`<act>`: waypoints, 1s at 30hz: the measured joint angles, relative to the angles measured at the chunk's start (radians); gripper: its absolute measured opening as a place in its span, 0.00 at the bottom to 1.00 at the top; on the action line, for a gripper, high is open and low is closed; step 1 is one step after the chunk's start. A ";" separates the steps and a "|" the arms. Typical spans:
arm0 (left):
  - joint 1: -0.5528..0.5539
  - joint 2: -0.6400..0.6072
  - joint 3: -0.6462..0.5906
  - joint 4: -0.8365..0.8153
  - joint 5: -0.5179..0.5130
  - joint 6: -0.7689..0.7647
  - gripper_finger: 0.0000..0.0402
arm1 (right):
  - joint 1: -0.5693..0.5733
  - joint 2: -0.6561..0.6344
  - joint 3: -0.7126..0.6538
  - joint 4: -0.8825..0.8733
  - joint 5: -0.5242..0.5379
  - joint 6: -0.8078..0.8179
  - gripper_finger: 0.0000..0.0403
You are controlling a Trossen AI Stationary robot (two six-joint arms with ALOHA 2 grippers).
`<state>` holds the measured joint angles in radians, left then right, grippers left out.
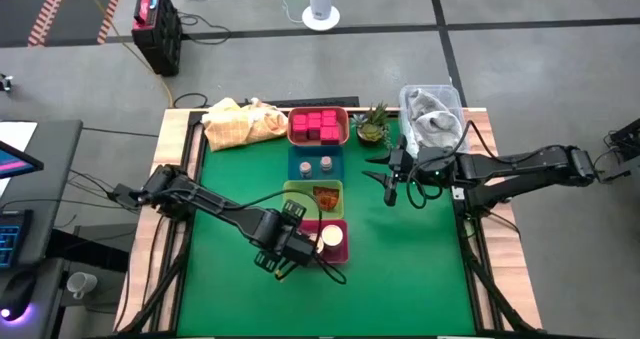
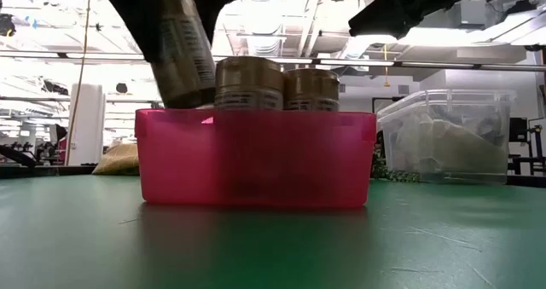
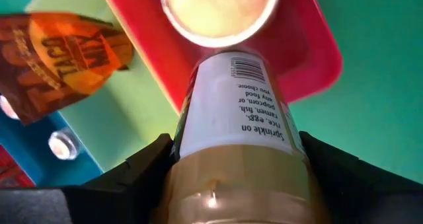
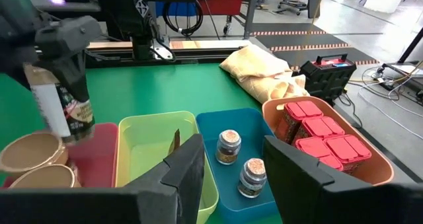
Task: Sort spices by type
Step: Put the gold seasoning bottle into the red bin, then return to home position
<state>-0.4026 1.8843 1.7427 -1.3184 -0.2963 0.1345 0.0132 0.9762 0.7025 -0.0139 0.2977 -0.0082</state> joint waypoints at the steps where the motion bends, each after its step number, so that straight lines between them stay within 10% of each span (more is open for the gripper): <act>1: 0.000 0.000 -0.004 0.009 0.000 0.000 0.67 | 0.000 0.000 0.000 0.000 0.000 0.000 0.45; 30: 0.003 -0.001 -0.061 0.040 -0.053 -0.024 0.92 | 0.000 0.000 0.000 -0.005 0.000 0.000 0.45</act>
<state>-0.3996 1.8832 1.6815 -1.2789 -0.3491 0.1107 0.0132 0.9764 0.7029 -0.0194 0.2977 -0.0082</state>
